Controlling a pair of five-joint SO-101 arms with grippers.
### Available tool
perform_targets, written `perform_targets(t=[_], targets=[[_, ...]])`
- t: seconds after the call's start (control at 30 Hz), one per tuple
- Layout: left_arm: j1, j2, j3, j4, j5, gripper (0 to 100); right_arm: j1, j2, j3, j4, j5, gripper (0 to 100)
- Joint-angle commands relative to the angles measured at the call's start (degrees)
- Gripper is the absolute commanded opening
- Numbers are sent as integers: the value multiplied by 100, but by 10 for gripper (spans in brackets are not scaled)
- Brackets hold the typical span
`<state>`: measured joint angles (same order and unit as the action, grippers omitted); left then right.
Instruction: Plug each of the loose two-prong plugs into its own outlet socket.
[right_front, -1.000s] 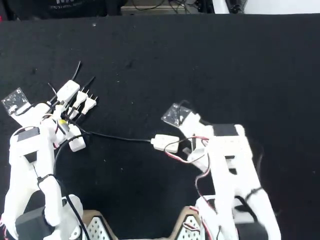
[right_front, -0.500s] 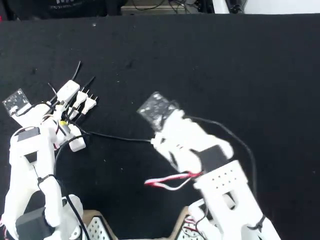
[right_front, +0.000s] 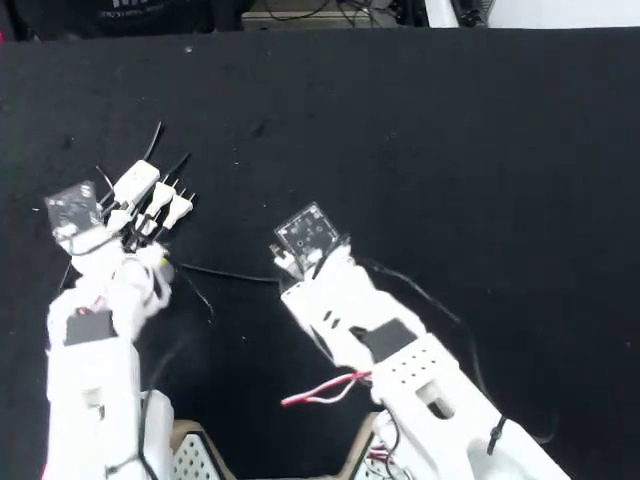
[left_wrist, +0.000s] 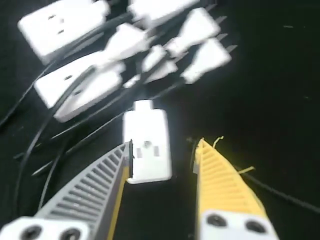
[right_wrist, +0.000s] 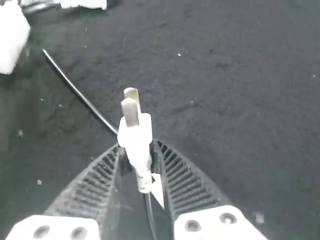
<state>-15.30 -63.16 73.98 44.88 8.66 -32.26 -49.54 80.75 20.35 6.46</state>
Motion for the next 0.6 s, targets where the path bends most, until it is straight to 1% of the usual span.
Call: perform_targets(t=[0.0, 0.1, 0.27, 0.4, 0.57], targets=[[673, -1389, 497, 18, -316, 213, -580, -4, 418, -1020, -79, 11], [1068, -2084, 840, 176, -527, 213, -914, -4, 620, -1371, -18, 11], [1525, -3015, 919, 853, -659, 213, -1020, 22, 655, -1424, -18, 11], [1719, -3516, 927, 1204, -659, 213, -1090, 31, 664, -1424, -18, 11], [2176, -3912, 936, 1503, -668, 213, -1345, 13, 681, -1407, -9, 11]])
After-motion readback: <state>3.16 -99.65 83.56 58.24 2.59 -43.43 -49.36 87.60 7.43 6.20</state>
